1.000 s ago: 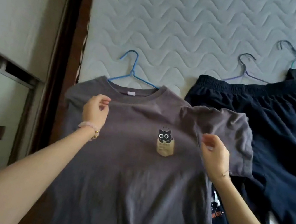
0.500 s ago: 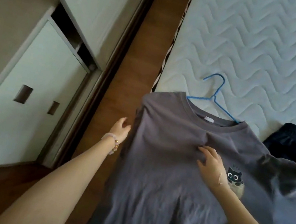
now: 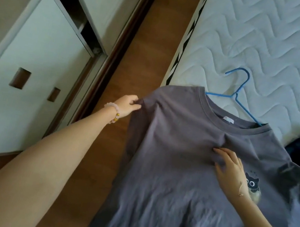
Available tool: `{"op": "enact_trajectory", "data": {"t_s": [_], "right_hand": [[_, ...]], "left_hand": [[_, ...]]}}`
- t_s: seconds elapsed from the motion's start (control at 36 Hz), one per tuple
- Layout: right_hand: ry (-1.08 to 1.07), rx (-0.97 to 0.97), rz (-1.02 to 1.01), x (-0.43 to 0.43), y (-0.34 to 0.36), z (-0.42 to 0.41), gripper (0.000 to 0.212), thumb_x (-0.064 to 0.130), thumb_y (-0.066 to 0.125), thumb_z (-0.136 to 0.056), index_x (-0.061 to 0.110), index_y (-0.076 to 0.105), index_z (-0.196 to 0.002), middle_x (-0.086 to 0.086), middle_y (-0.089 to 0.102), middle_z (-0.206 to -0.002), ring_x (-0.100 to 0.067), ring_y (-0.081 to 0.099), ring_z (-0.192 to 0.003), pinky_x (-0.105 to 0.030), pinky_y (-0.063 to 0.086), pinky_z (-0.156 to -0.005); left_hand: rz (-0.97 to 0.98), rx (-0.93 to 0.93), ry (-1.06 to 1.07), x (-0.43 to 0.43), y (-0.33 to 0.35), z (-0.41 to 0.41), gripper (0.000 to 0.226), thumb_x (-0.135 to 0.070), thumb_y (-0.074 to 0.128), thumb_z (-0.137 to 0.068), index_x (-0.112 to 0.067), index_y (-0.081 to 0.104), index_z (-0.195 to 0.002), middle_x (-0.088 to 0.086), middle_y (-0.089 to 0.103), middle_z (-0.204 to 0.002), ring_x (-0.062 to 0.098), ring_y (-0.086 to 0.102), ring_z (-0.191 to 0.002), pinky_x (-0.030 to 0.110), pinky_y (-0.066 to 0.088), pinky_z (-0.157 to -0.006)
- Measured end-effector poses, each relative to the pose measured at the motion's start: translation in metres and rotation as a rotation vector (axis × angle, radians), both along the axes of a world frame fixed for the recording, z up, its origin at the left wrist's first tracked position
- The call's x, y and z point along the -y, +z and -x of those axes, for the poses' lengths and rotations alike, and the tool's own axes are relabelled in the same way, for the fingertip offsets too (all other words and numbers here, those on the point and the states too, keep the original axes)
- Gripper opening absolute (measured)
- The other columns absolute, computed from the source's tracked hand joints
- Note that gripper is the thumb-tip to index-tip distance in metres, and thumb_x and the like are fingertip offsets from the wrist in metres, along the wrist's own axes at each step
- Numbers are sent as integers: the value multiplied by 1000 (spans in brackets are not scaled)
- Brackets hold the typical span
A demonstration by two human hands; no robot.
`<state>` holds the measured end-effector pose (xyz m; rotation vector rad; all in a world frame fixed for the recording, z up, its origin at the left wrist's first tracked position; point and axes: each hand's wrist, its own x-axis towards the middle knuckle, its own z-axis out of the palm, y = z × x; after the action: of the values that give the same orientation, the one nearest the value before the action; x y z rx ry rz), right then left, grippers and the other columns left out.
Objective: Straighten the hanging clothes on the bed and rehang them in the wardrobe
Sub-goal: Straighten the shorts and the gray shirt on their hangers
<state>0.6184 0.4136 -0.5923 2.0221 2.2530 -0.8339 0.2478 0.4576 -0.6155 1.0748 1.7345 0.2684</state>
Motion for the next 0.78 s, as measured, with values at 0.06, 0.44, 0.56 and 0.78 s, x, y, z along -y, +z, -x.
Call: {"op": "enact_trajectory", "data": {"t_s": [0.06, 0.44, 0.56, 0.78], "right_hand": [[0, 4, 1, 0, 0, -1, 47, -5, 64, -76, 9, 62, -121, -12, 58, -124, -38, 53, -110, -41, 38, -99], [36, 18, 149, 22, 5, -14, 55, 6, 55, -88, 15, 43, -141, -2, 38, -150, -24, 32, -141, -35, 24, -115], [-111, -20, 172, 44, 18, -15, 51, 5, 54, -89, 12, 45, -139, -6, 41, -148, -26, 35, -138, -33, 23, -114], [-319, -33, 264, 117, 52, -40, 48, 6, 54, -87, 13, 51, -134, -6, 52, -138, -25, 47, -129, -33, 36, -104]], "left_hand": [[-94, -131, 12, -2, 3, 14, 11, -24, 54, -91, -14, 55, -85, 14, 66, -97, 28, 61, -94, 30, 39, -75], [57, -462, -123, 10, 8, 23, 38, -46, 41, -93, -21, 47, -121, 9, 57, -124, 34, 57, -103, 42, 49, -84], [61, -420, 156, 73, -4, 9, 45, -39, 45, -94, -17, 40, -133, 7, 46, -136, 30, 50, -118, 44, 45, -96], [293, -52, 80, 204, 25, -58, 42, -31, 44, -96, -15, 43, -135, 9, 48, -138, 27, 46, -127, 37, 38, -103]]}}
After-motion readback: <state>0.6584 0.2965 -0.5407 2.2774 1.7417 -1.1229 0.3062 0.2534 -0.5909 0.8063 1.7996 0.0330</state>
